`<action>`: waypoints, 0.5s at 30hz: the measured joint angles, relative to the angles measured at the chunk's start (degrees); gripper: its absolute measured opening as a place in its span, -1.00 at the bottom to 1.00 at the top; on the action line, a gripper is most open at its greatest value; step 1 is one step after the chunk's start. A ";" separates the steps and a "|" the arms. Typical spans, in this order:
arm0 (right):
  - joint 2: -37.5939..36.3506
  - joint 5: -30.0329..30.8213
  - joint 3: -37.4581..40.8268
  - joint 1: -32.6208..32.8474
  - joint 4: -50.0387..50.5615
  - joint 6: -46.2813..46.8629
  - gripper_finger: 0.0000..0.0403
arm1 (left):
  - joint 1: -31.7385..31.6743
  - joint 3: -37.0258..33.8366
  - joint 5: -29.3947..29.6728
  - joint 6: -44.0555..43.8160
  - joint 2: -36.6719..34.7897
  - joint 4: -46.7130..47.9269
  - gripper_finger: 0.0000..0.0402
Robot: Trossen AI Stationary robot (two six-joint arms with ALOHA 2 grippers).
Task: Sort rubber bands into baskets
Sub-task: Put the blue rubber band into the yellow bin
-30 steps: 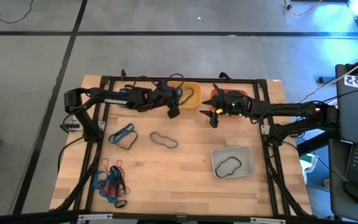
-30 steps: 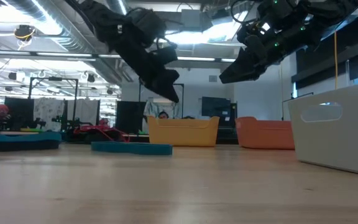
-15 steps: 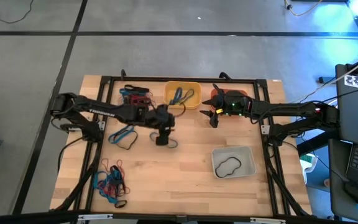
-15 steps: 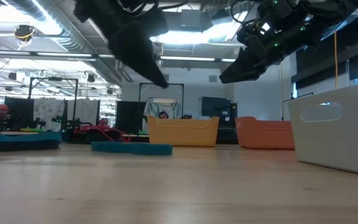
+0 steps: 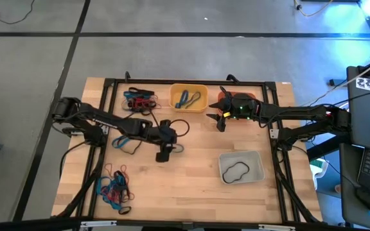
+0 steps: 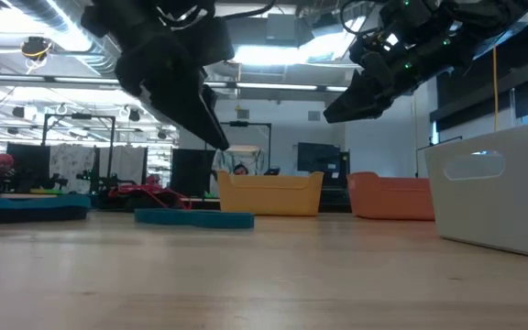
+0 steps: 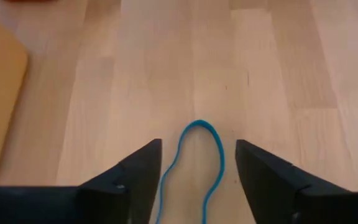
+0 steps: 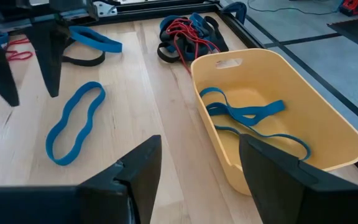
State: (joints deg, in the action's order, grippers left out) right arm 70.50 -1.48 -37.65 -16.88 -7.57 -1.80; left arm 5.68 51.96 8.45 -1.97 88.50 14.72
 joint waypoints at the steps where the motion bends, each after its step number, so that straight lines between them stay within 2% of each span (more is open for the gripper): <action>1: 0.00 0.00 0.00 0.00 0.00 0.00 0.06 | 0.22 0.00 0.00 -0.24 0.21 0.45 0.09; 6: 0.00 0.00 0.00 0.02 -0.01 0.00 0.06 | 0.69 0.00 0.01 -0.01 3.05 3.47 0.24; 10: 0.00 0.00 0.00 0.02 0.02 0.00 0.06 | 0.72 0.00 0.05 0.48 5.66 4.14 0.25; 15: 0.00 -0.01 0.00 0.02 0.04 0.00 0.06 | 0.72 0.00 3.11 0.80 8.03 5.66 0.25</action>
State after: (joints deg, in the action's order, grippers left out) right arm 70.50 -1.49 -37.65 -16.86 -7.53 -1.80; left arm 6.39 51.96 11.56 -1.17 96.53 20.38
